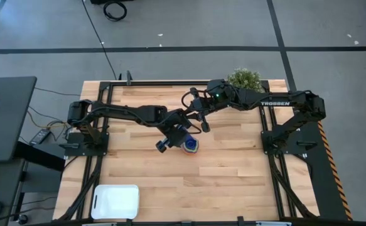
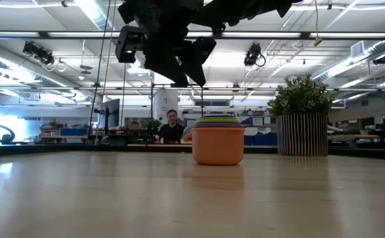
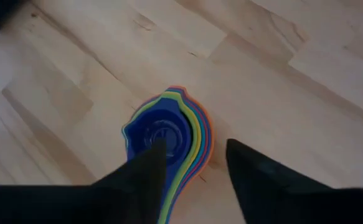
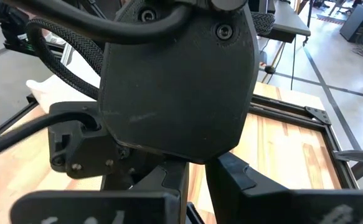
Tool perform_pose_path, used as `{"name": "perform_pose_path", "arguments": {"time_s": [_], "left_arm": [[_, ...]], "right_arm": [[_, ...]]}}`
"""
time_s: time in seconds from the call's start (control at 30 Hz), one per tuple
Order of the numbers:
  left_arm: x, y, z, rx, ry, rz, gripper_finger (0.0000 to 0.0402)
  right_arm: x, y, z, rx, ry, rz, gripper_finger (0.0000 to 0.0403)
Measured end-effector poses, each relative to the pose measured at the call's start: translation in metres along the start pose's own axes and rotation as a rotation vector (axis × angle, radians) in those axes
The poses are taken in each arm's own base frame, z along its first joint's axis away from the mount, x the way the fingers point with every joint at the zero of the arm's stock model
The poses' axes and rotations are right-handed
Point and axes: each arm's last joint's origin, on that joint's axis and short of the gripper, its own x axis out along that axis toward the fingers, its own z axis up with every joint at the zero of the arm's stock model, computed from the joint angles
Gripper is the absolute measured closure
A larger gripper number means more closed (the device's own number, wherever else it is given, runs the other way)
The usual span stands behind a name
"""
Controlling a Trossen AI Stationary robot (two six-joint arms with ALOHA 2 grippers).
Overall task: Nest measuring cups in basket
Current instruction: Put the nested measuring cups into the white bin
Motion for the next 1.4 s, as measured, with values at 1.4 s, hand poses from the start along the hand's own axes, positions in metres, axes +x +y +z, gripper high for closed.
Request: {"name": "perform_pose_path", "arguments": {"time_s": [1.4], "left_arm": [[0.042,-0.008,-0.004,0.37,0.187,0.009,0.0113]], "right_arm": [[-0.001,-0.002,0.008,-0.028,-0.067,-0.021,0.0346]]}}
